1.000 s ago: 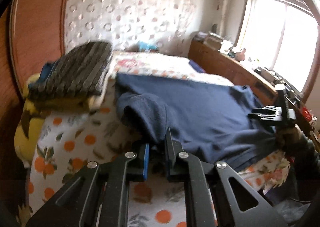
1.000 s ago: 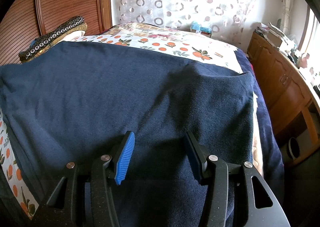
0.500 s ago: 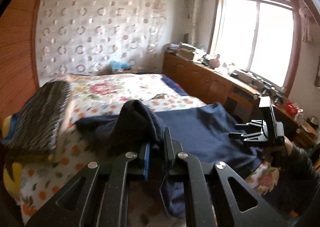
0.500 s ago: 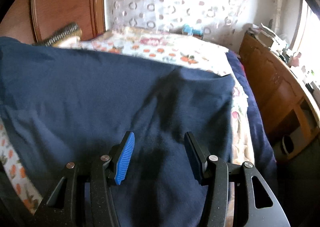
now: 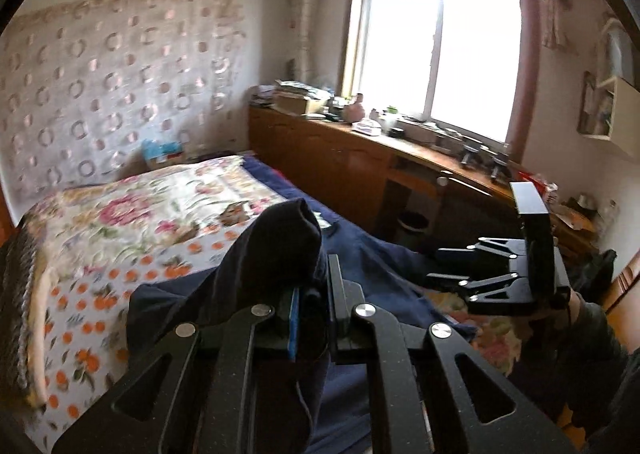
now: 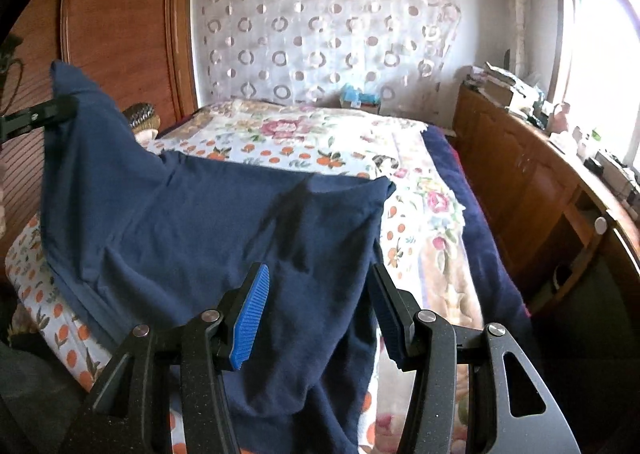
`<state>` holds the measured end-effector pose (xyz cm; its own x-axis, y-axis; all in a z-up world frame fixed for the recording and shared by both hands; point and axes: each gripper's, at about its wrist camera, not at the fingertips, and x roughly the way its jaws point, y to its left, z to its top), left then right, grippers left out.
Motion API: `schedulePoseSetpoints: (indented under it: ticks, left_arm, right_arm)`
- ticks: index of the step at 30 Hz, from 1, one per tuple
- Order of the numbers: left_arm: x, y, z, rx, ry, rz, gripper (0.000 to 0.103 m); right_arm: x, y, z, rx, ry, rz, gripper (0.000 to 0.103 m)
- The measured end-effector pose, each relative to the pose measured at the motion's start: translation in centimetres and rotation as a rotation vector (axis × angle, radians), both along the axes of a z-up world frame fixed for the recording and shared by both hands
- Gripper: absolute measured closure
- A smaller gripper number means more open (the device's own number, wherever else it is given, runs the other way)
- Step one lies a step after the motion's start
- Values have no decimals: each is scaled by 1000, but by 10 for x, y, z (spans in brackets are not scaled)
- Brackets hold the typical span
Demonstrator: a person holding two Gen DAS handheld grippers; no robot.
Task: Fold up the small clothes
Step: 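Lift the shirt edge with the left gripper and fold it over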
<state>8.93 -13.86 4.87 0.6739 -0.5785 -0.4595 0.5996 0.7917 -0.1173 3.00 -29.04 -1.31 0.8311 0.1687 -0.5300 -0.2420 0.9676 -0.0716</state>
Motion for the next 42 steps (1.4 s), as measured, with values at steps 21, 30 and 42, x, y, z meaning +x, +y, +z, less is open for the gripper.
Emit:
schedulePoseSetpoints:
  ticks: [21,30,42]
  left_arm:
    - [-9,50,-44,94,51,159,30]
    - [-8,108,-73,76,115,284,30]
    - [-9,132,-88,68,131,338,30]
  right_arm:
    - [26,41,-23,8,27,126,50]
    - [52,73,-37,-71,114,215,39]
    - [76,38,-49,-65,202,193,39]
